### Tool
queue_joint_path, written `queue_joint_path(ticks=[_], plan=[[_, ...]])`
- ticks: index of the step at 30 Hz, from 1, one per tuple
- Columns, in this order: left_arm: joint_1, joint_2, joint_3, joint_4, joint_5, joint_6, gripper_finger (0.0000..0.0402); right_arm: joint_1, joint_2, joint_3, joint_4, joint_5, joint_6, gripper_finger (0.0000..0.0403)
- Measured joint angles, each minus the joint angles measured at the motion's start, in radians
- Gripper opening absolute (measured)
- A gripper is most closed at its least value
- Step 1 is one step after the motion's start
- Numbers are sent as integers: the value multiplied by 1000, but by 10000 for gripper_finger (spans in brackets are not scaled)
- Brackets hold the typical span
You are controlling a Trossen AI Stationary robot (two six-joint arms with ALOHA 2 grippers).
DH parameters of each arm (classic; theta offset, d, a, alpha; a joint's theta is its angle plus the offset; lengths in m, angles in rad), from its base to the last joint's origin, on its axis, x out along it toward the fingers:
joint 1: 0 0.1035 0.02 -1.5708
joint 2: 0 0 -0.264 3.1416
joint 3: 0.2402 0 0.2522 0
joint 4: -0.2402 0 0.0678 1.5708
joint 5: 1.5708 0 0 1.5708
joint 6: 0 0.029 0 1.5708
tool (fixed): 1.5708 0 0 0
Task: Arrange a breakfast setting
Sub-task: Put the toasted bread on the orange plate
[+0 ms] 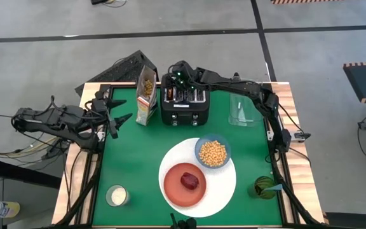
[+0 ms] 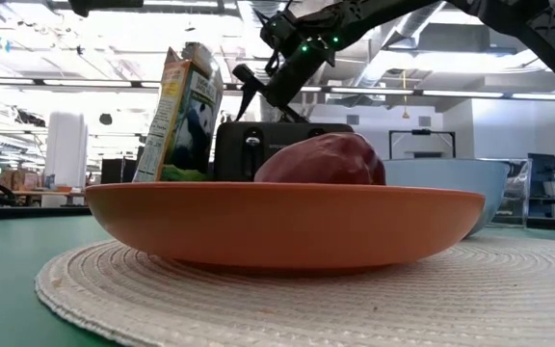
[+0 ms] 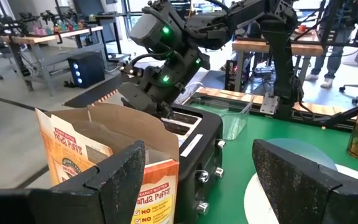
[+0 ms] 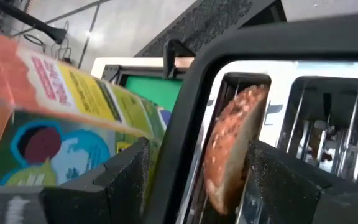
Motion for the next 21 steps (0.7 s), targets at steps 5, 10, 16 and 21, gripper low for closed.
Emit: queue_joint_path(ticks=[5, 10, 16, 21], plan=[[0, 0, 0, 0, 0, -18, 283, -9, 34, 3, 6, -15, 18, 289], [0, 0, 0, 0, 0, -19, 283, -8, 52, 5, 21, -16, 21, 289], [0, 0, 0, -1, 0, -20, 283, -17, 48, 3, 5, -17, 20, 282], [0, 0, 0, -1, 0, -20, 283, -17, 48, 4, -27, -19, 22, 242]])
